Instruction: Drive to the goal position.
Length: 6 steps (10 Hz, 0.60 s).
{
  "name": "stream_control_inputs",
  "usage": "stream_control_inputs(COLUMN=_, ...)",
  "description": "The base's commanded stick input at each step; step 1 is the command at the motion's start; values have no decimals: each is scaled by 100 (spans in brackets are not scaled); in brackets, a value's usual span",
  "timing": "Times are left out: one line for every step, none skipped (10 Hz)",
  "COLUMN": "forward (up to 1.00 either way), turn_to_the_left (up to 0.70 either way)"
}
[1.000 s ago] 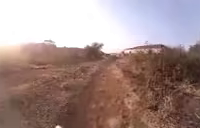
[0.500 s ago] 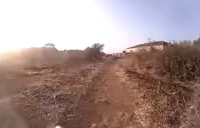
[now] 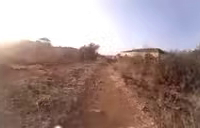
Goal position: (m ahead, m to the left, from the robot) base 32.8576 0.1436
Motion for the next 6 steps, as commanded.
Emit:
stream_control_inputs(forward=70, turn_to_the_left=0)
stream_control_inputs(forward=70, turn_to_the_left=0)
stream_control_inputs(forward=70, turn_to_the_left=0)
stream_control_inputs(forward=70, turn_to_the_left=0)
stream_control_inputs(forward=70, turn_to_the_left=0)
stream_control_inputs(forward=70, turn_to_the_left=0)
